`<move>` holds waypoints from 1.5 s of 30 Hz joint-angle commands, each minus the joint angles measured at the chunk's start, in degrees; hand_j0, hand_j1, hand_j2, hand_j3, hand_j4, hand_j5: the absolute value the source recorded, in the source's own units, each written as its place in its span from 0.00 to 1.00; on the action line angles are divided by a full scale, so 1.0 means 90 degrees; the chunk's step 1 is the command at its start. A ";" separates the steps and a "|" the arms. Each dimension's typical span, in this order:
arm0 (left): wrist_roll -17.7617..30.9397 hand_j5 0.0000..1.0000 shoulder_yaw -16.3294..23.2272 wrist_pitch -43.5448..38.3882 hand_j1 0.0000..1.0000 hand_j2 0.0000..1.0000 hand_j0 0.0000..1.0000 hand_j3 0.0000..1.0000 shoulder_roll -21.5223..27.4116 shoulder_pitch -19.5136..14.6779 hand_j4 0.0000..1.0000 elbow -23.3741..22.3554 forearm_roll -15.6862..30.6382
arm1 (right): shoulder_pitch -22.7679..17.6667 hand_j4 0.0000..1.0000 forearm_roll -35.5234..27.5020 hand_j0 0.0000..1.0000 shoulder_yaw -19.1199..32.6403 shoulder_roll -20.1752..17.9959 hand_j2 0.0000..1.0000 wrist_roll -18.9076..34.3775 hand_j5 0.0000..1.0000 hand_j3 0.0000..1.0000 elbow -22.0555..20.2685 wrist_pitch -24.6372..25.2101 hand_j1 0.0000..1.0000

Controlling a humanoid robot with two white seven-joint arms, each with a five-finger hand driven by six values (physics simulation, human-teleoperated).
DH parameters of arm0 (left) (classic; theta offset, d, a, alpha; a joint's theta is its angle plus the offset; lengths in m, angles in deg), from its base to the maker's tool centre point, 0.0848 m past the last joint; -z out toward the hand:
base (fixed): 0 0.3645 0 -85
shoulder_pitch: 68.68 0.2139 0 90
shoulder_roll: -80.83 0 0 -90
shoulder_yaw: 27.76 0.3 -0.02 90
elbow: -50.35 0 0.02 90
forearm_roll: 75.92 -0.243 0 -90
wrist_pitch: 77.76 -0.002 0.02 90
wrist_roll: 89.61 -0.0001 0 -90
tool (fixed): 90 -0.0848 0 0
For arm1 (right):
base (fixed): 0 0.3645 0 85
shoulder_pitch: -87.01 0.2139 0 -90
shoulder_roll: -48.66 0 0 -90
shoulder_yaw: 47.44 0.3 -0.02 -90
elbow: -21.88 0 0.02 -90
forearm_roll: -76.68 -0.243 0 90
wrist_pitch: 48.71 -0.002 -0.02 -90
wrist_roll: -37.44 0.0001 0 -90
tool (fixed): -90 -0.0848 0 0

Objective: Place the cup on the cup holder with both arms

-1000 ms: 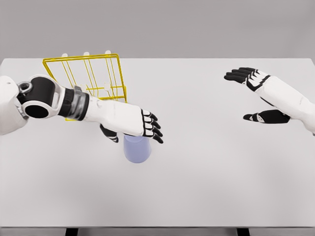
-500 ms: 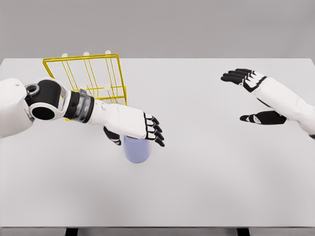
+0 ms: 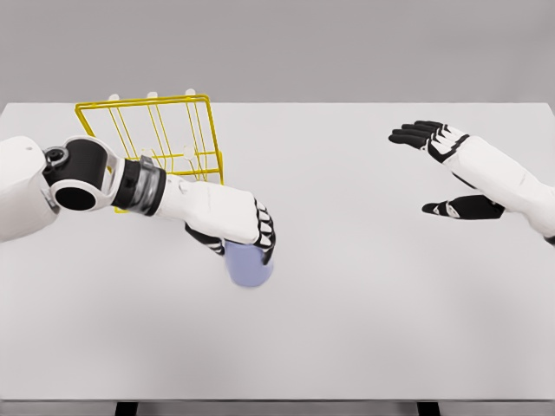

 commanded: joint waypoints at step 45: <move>-0.0020 0.50 -0.0115 -0.0013 0.50 0.50 0.50 0.50 0.0920 -0.1250 0.50 0.0744 0.1049 | 0.0059 1.00 -0.0041 1.00 -0.0105 0.0098 1.00 -0.0003 1.00 1.00 -0.0014 0.0019 1.00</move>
